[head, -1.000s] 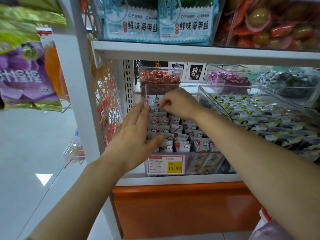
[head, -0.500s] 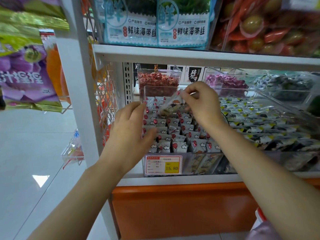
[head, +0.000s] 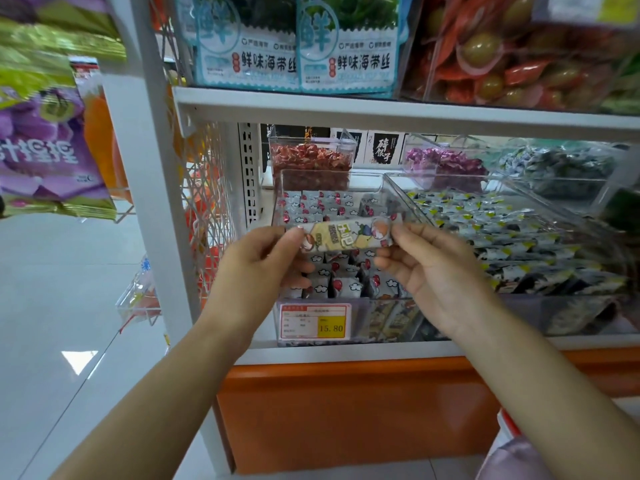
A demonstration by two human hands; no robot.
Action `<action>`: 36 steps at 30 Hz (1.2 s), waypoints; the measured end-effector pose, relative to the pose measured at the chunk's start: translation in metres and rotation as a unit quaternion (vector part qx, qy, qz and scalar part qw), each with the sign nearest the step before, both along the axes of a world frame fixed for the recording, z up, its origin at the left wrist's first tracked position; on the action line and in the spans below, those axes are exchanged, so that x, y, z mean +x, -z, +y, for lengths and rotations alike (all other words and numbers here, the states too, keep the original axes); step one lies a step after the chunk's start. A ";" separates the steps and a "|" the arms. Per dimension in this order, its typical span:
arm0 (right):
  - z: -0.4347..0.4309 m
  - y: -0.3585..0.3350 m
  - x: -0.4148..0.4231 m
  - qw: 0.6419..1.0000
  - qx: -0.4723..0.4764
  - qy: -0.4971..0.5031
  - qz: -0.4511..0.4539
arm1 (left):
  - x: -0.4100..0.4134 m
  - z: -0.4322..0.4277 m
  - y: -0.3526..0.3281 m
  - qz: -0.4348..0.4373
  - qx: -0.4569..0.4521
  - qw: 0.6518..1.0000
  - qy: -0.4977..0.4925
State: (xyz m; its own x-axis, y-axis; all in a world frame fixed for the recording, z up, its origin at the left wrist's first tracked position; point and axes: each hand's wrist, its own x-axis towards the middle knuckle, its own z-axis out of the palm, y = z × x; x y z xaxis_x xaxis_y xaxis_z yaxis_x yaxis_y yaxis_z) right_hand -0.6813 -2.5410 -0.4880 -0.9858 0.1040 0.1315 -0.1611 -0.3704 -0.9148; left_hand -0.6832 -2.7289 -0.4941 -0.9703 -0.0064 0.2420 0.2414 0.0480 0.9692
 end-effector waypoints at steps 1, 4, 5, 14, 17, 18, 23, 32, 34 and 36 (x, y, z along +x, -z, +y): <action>0.000 0.001 0.001 1.000 0.001 -0.004 -0.012 | -0.001 -0.001 -0.001 -0.024 0.030 0.999 0.007; 0.000 0.001 0.002 0.999 -0.005 -0.018 -0.038 | -0.002 -0.003 -0.002 -0.046 0.074 0.996 -0.002; 0.000 0.001 0.002 0.998 -0.019 -0.030 -0.043 | -0.002 -0.003 -0.002 -0.042 0.074 0.996 -0.016; -0.005 -0.003 0.003 0.969 -0.187 -0.124 -0.103 | -0.003 -0.008 -0.005 -0.098 0.126 0.987 0.000; -0.006 -0.004 0.003 0.952 -0.243 -0.143 -0.119 | -0.002 -0.007 -0.008 -0.142 0.213 0.966 0.045; -0.007 -0.004 0.003 0.946 -0.261 -0.148 -0.125 | -0.003 -0.007 -0.009 -0.159 0.251 0.953 0.065; -0.007 -0.002 0.001 0.928 -0.309 -0.156 -0.135 | -0.003 -0.007 -0.012 -0.225 0.400 0.876 0.146; -0.003 0.002 0.003 0.997 -0.029 -0.044 -0.064 | -0.003 -0.009 -0.013 -0.197 0.339 0.910 0.136; -0.002 0.002 0.005 0.999 0.038 -0.019 -0.021 | -0.003 -0.010 -0.011 -0.160 0.273 0.941 0.124; -0.001 0.002 0.006 0.996 0.093 0.003 0.017 | -0.003 -0.012 -0.010 -0.121 0.204 0.966 0.103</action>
